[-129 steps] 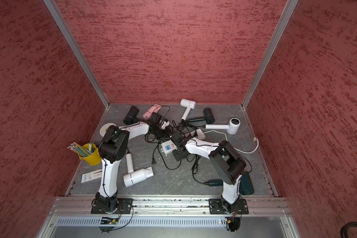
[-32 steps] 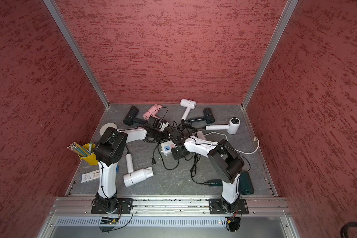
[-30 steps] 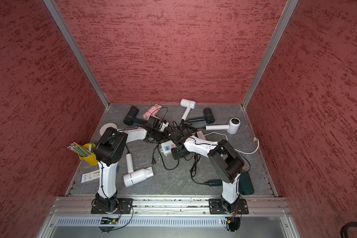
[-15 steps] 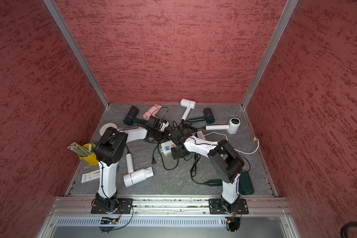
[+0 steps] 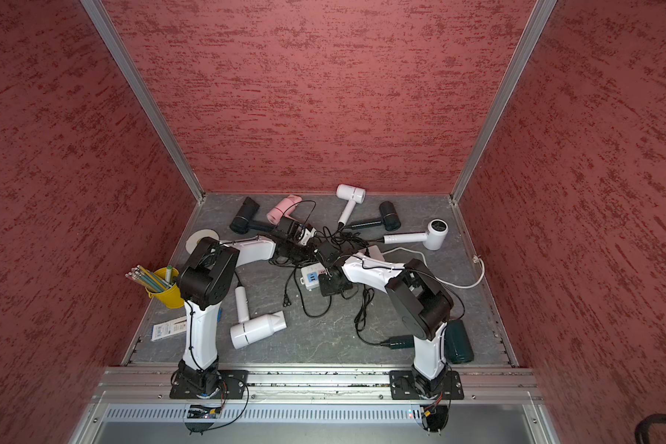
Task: Charge the blow dryers
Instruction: Insert the plug into the socket.
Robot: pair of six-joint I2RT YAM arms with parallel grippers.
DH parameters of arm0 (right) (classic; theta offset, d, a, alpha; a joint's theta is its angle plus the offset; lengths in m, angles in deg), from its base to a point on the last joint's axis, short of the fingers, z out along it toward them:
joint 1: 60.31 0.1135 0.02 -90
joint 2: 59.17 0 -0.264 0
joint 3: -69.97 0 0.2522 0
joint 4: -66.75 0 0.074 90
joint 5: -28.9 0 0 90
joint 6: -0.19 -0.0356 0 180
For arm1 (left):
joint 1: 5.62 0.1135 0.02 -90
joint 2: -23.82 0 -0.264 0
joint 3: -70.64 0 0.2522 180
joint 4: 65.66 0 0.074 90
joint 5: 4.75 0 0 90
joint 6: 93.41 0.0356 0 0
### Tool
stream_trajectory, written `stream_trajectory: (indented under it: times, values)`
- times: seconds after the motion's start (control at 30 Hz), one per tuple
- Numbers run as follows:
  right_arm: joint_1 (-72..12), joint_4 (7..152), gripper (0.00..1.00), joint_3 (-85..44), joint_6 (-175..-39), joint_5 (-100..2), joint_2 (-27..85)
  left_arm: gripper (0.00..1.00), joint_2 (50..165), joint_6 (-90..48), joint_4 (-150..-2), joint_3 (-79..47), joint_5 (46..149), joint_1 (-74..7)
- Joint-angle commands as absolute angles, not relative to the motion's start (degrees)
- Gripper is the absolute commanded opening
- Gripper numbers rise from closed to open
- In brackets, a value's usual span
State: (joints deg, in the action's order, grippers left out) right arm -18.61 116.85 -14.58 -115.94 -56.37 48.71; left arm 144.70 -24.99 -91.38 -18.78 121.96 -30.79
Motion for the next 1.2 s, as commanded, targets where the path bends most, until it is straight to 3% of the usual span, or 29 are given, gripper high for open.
stream_trajectory:
  times: [0.0,0.5,0.73,1.17]
  values:
    - [-20.6,103.7,0.0,-19.3,-115.3,-64.7,49.1,0.4,149.0,-22.7,-105.1,-15.6,127.4,-35.8]
    - [-21.1,100.4,0.0,-18.0,-111.1,-62.3,47.8,0.4,148.0,-22.5,-105.1,-15.4,126.3,-35.6]
    - [-21.1,98.0,0.2,-11.6,-111.2,-63.0,43.9,0.4,142.3,-23.8,-101.7,-12.2,121.6,-34.0]
    - [-21.1,95.3,0.42,-3.9,-110.6,-63.2,38.2,0.5,134.2,-24.9,-95.4,-7.7,117.5,-31.0]
